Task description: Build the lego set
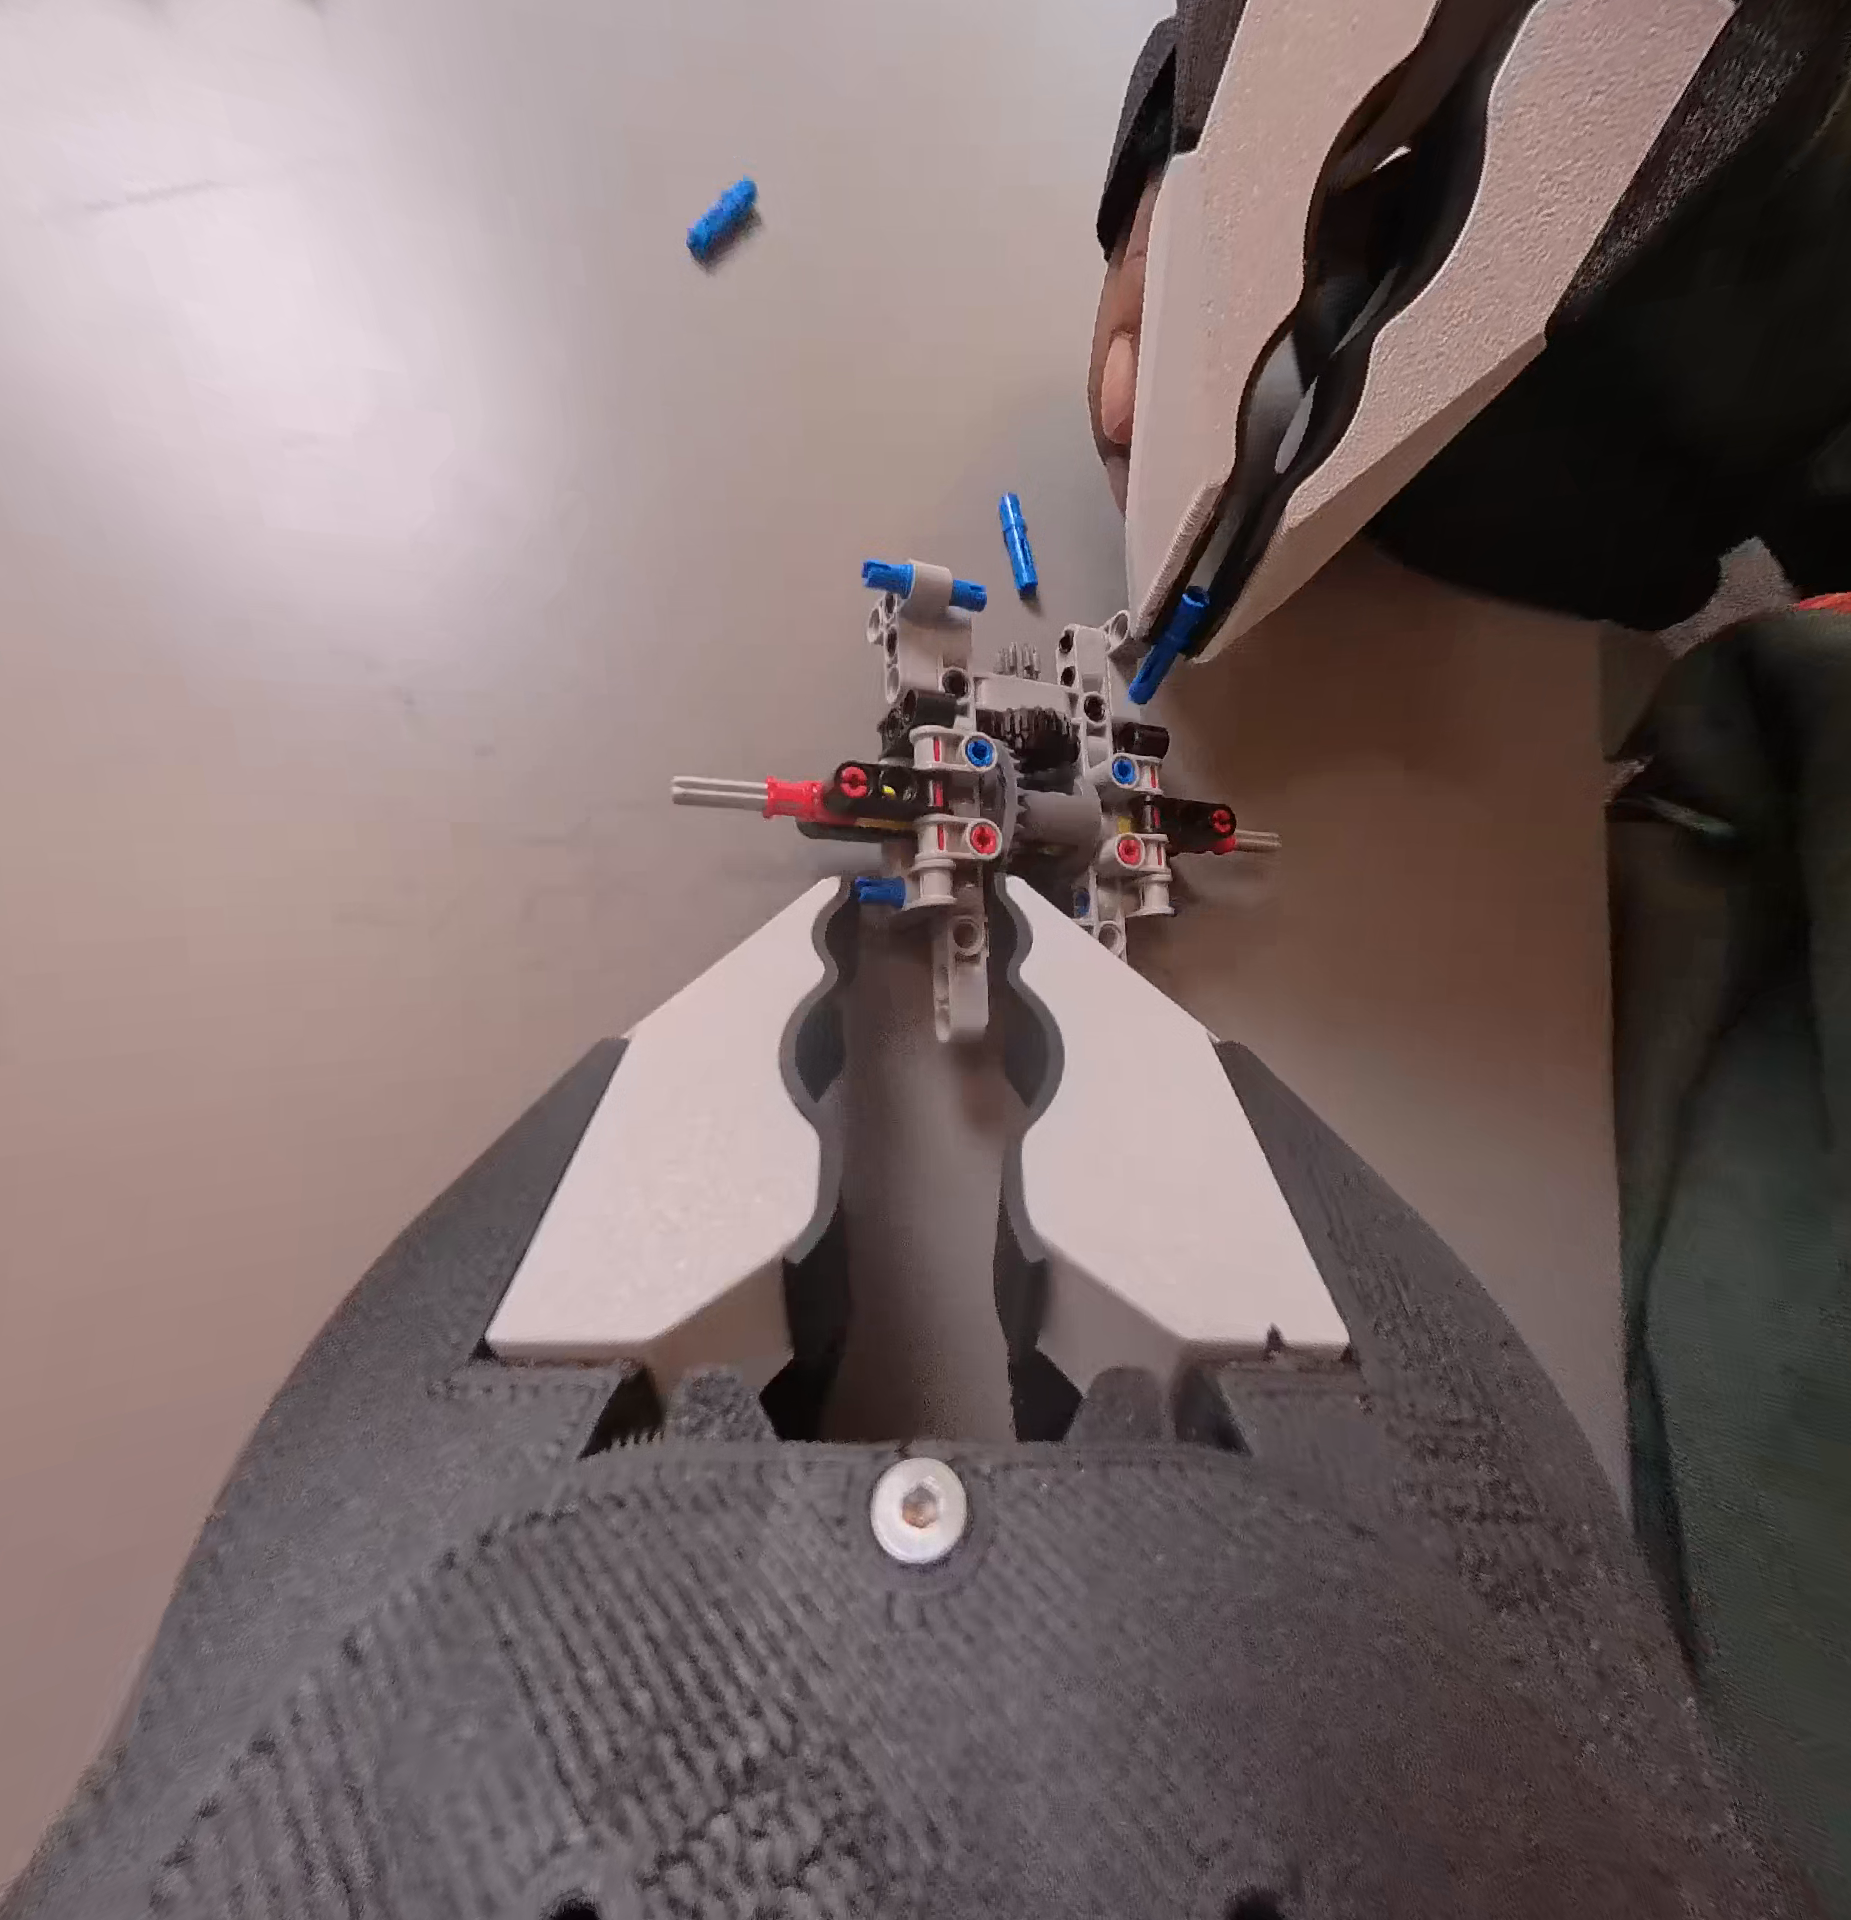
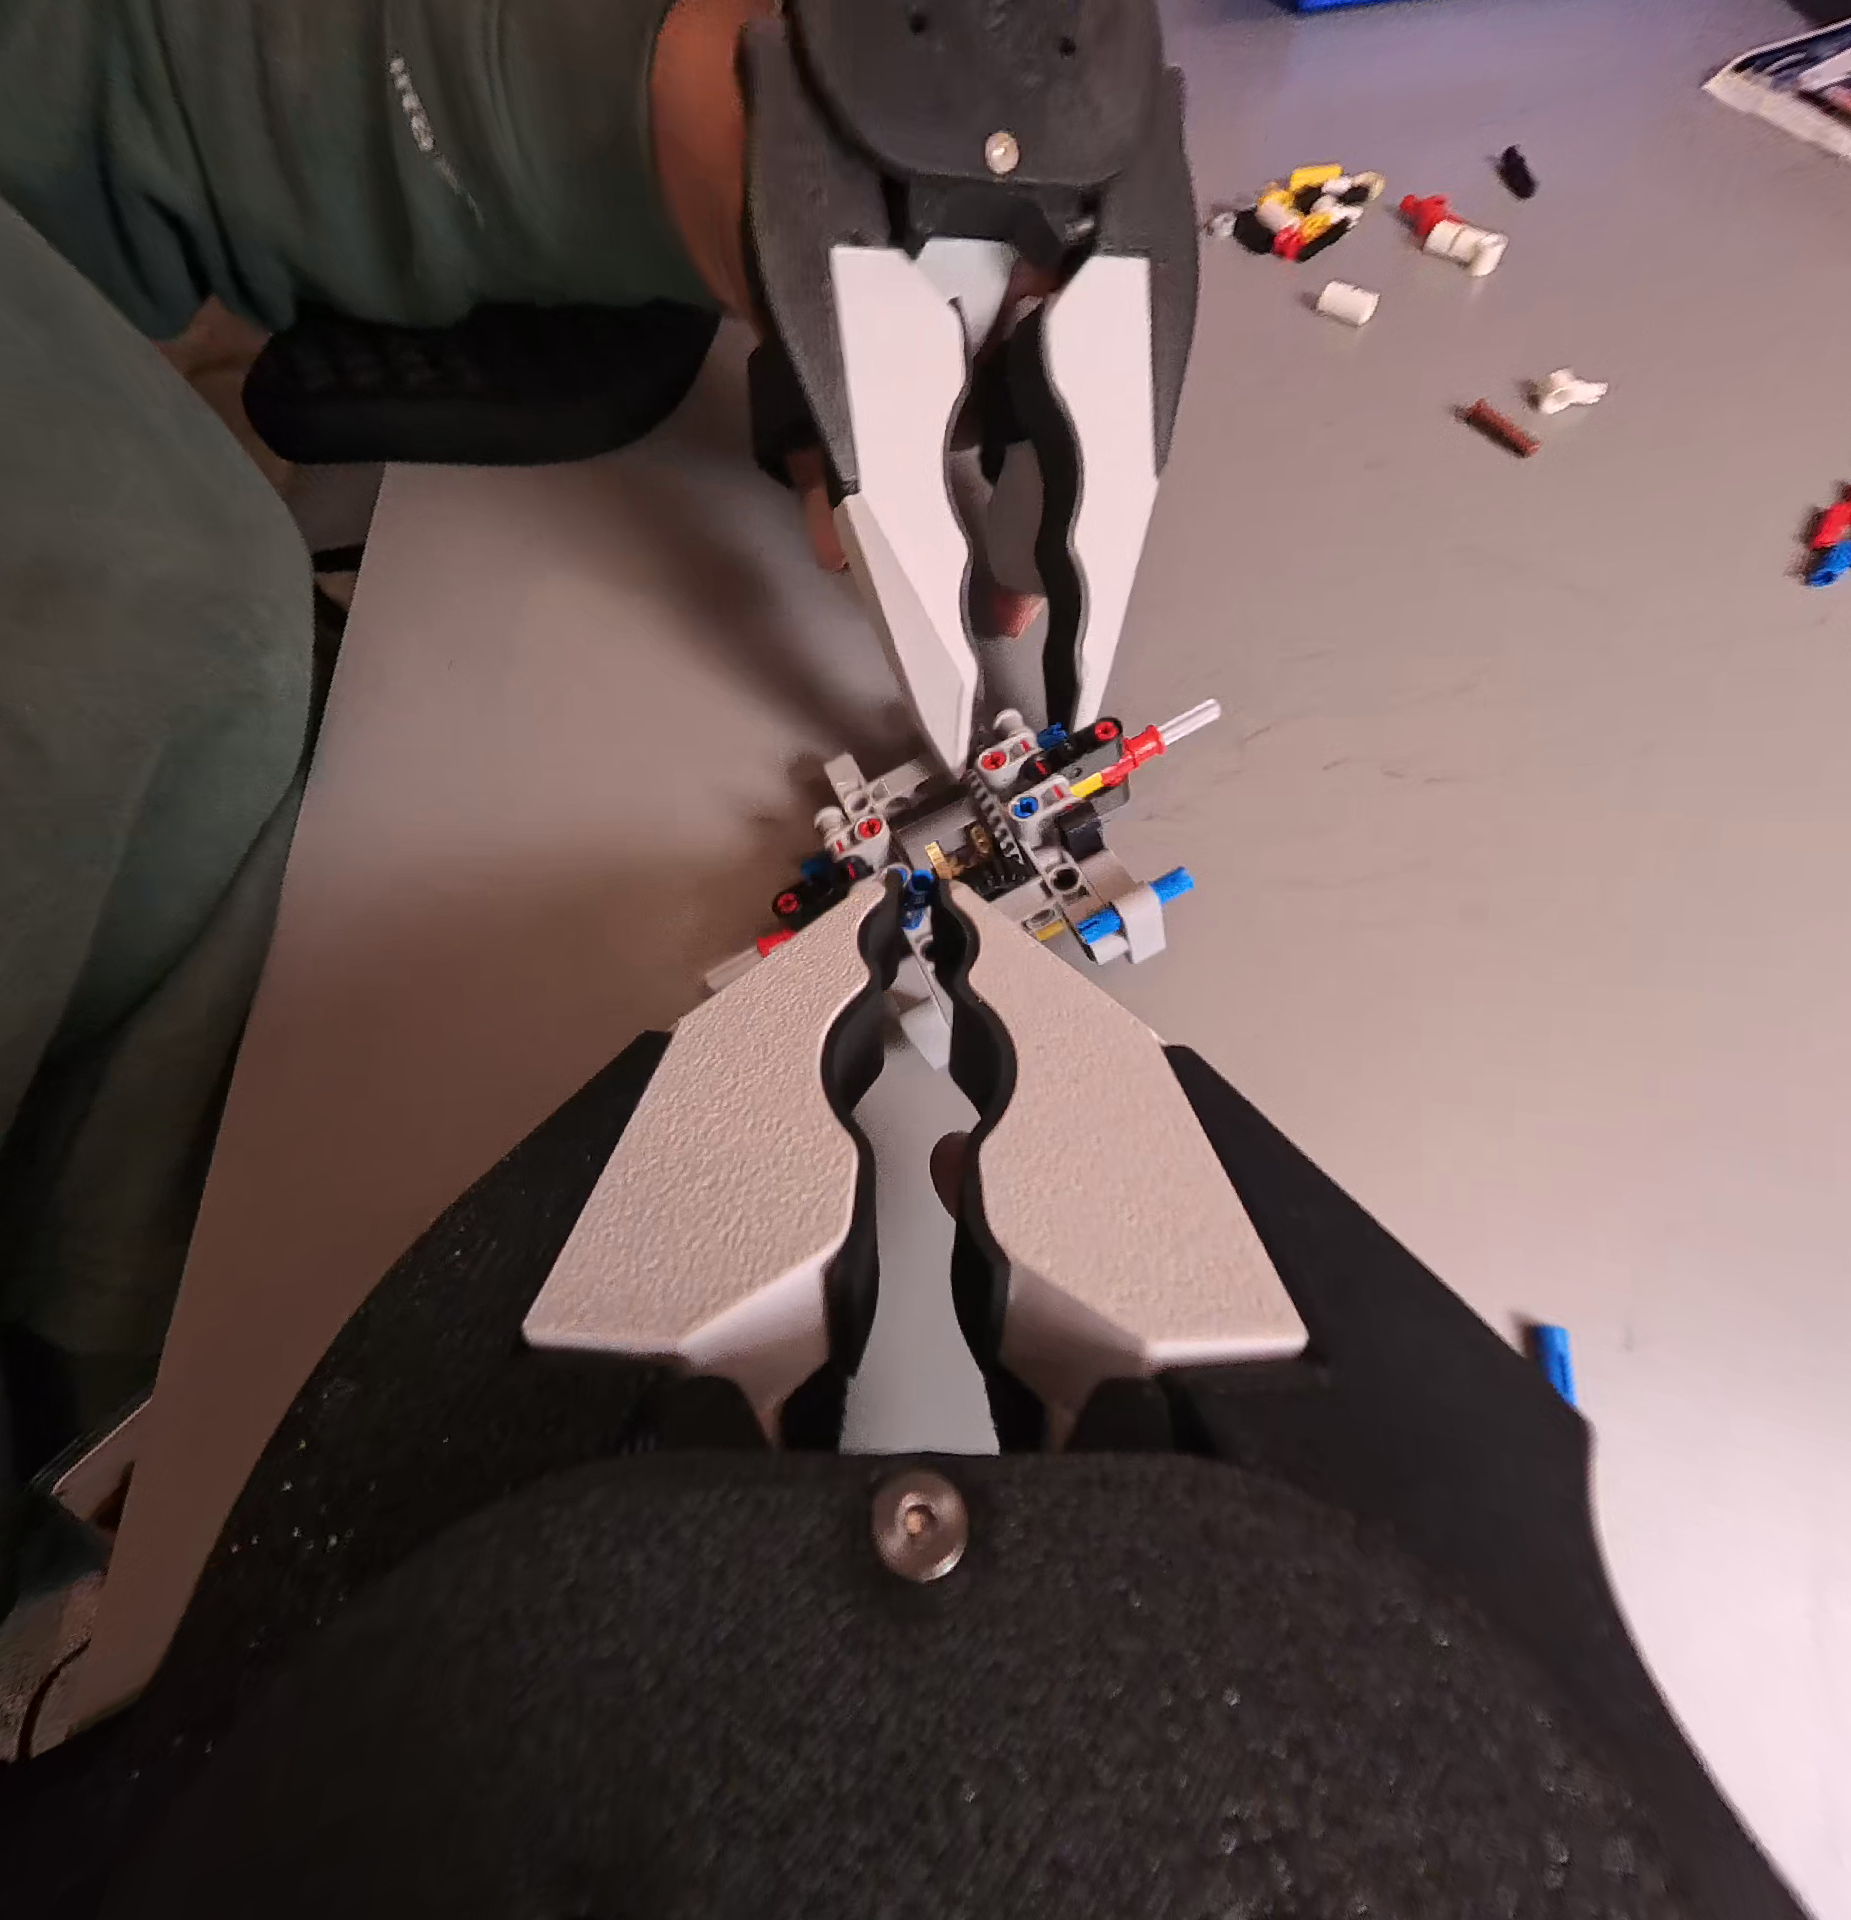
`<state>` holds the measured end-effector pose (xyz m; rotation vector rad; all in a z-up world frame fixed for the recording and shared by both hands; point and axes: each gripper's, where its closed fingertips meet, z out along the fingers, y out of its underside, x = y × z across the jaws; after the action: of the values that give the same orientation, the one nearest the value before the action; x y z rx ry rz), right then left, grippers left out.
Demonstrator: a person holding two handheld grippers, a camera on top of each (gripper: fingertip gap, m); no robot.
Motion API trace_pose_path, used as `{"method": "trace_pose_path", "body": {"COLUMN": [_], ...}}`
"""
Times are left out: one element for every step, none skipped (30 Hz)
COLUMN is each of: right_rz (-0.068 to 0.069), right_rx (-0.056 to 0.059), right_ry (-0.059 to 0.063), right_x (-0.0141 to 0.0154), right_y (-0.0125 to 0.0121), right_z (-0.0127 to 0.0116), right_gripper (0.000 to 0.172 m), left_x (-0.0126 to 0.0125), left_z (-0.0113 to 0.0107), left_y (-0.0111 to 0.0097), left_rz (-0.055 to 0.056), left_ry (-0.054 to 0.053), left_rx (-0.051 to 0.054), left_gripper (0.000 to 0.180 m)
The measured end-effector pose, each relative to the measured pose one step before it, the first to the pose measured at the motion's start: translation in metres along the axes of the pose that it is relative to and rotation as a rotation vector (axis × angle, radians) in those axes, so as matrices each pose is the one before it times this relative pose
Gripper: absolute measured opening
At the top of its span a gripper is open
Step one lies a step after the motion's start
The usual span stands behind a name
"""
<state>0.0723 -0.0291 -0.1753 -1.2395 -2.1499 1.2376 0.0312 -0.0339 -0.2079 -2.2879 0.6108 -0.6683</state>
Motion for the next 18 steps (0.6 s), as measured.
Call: {"method": "trace_pose_path", "body": {"right_rz": [0.0095,0.0116,0.0142,0.0180,0.0205,0.0185,0.0170,0.0185,0.0176,0.0158,0.0179,0.0266,0.0271,0.0212,0.0190,0.0171,0.0166,0.0198], "right_rx": [0.0216,0.0251,0.0305,0.0327,0.0265,0.0285,0.0303,0.0186,0.0077,0.0125,0.0139,0.0028,0.0041,0.0059,0.0054,0.0112,0.0130,0.0086], "right_ry": [0.0171,0.0190,0.0275,0.0333,0.0186,0.0175,0.0292,0.0293,0.0267,0.0338,0.0262,0.0223,0.0276,0.0208,0.0181,0.0181,0.0052,-0.0173], "right_x": [0.00385,0.00428,0.00591,0.00722,0.00500,0.00451,0.00592,0.00595,0.00552,0.00644,0.00536,0.00490,0.00588,0.00490,0.00469,0.00476,0.00316,0.00017], "right_y": [-0.00333,-0.00383,-0.00454,-0.00482,-0.00408,-0.00421,-0.00438,-0.00254,-0.00060,-0.00085,-0.00088,0.00079,0.00066,0.00042,0.00025,-0.00083,-0.00118,-0.00051], "right_z": [-0.00214,-0.00242,-0.00244,-0.00250,-0.00222,-0.00189,-0.00141,-0.00062,-0.00003,0.00032,0.00048,0.00103,0.00097,0.00057,0.00020,-0.00018,-0.00033,0.00013], "right_gripper": [0.003,0.003,0.003,0.003,0.003,0.003,0.003,0.004,0.004,0.004,0.004,0.004,0.004,0.004,0.004,0.004,0.004,0.004], "left_x": [-0.00156,-0.00310,-0.00591,-0.00682,-0.00622,-0.00665,-0.00664,-0.00447,-0.00159,-0.00033,0.00021,0.00092,0.00241,0.00333,0.00281,0.00230,0.00300,0.00432], "left_z": [-0.00202,-0.00315,-0.00414,-0.00483,-0.00524,-0.00515,-0.00445,-0.00373,-0.00319,-0.00227,-0.00081,-0.00014,-0.00033,-0.00044,-0.00033,-0.00045,-0.00072,-0.00097], "left_y": [-0.00506,-0.00517,-0.00567,-0.00662,-0.00731,-0.00689,-0.00631,-0.00639,-0.00645,-0.00526,-0.00210,-0.00088,-0.00245,-0.00266,-0.00215,-0.00233,-0.00313,-0.00409], "left_rz": [0.0487,0.0466,0.0397,0.0460,0.0507,0.0473,0.0461,0.0466,0.0422,0.0343,0.0321,0.0360,0.0328,0.0242,0.0203,0.0226,0.0279,0.0305], "left_ry": [-0.0302,-0.0413,-0.0574,-0.0600,-0.0580,-0.0622,-0.0628,-0.0494,-0.0308,-0.0225,-0.0196,-0.0157,-0.0066,0.0025,0.0009,-0.0006,0.0058,0.0131], "left_rx": [0.0276,0.0253,0.0249,0.0299,0.0337,0.0304,0.0264,0.0298,0.0343,0.0280,0.0087,0.0058,0.0193,0.0199,0.0143,0.0151,0.0212,0.0287], "left_gripper": [0.023,0.023,0.023,0.022,0.022,0.022,0.021,0.021,0.021,0.018,0.017,0.017,0.017,0.018,0.018,0.018,0.018,0.017]}}
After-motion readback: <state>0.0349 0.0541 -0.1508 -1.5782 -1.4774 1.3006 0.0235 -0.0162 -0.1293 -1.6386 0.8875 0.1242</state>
